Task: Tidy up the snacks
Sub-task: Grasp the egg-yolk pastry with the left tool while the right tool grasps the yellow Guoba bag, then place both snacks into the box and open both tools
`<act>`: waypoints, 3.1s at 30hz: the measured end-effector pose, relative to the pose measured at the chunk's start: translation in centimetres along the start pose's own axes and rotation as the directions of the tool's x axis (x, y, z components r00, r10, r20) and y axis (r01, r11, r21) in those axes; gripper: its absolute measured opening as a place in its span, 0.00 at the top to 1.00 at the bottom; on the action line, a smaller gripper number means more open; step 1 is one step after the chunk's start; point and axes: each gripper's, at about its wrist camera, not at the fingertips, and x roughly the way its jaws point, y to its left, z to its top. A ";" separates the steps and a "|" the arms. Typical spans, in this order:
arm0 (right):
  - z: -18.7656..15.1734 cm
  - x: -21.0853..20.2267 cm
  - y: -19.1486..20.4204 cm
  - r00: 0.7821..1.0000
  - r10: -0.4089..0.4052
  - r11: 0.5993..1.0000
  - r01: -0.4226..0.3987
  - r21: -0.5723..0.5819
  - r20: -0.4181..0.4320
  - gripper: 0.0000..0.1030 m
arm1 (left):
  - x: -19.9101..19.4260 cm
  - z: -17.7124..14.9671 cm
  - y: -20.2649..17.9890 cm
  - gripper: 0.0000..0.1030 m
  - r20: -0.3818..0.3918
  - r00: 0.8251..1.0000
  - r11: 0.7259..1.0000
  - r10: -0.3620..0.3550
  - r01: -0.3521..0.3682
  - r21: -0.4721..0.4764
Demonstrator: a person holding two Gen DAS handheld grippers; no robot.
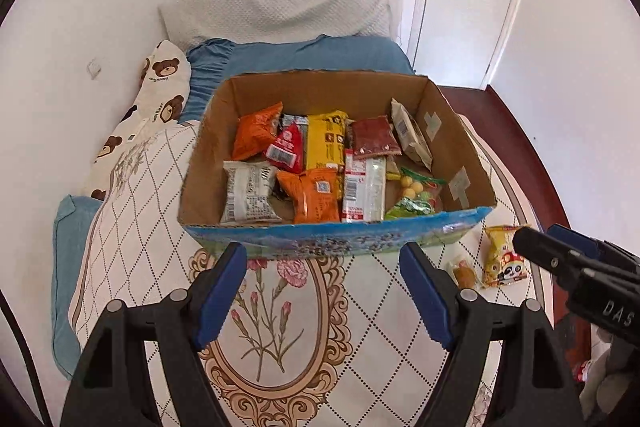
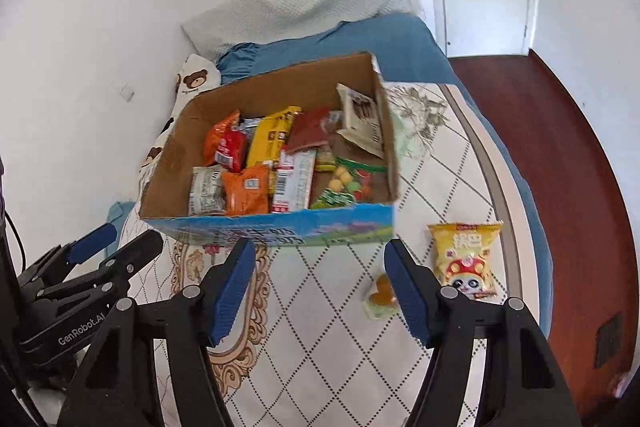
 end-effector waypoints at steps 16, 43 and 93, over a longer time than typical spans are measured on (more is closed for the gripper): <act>-1.9 5.1 -16.9 0.982 -0.088 0.968 0.124 0.219 -0.167 0.29 | 13.7 -2.7 -16.4 0.50 -0.297 0.949 0.940 -0.104 0.191 0.282; -1.3 13.5 -11.4 0.951 -0.200 0.980 0.196 -0.040 -0.237 0.32 | 13.0 -12.4 -5.2 0.60 -0.510 0.849 0.980 -0.138 0.192 0.056; -2.8 2.1 1.1 0.977 0.163 0.986 -0.159 0.041 -0.135 0.47 | 1.7 -2.7 -1.5 0.62 -0.278 0.910 0.950 -0.307 0.311 -0.031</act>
